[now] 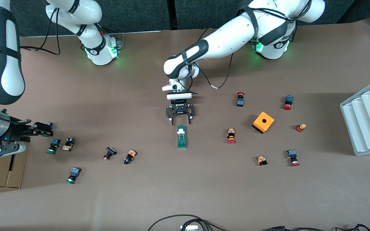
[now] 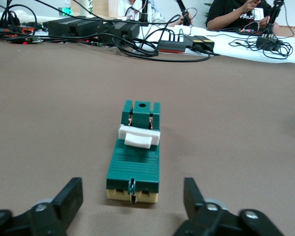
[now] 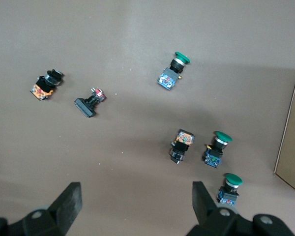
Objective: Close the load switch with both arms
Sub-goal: 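Reach the right gripper to the switch base while the left gripper hovers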
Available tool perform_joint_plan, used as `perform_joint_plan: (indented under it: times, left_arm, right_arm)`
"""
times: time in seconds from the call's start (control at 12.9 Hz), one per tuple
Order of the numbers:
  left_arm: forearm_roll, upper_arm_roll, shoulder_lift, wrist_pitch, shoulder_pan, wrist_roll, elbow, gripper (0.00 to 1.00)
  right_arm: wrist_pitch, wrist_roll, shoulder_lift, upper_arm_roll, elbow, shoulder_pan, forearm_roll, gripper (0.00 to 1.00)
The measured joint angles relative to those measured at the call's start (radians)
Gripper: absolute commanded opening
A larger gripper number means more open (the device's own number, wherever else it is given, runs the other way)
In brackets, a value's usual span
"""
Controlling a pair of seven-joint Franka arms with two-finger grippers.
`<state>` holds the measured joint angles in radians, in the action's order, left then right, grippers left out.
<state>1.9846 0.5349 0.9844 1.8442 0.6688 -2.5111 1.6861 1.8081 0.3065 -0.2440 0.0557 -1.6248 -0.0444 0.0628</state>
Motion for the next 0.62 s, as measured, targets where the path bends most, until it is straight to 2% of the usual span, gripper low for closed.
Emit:
perform_joint_plan:
  times: [0.23,0.62]
  left_arm:
    - [0.065,-0.034,0.012,0.002,0.003,-0.038,-0.002,0.83]
    - [0.087,-0.037,0.035,-0.011,0.02,-0.049,-0.01,0.79]
  right_arm:
    - [0.0,0.062,-0.006,-0.008,0.0,0.006,0.0,1.0]
    - [0.016,0.099,-0.029,-0.009,0.0,0.009,0.0,1.0]
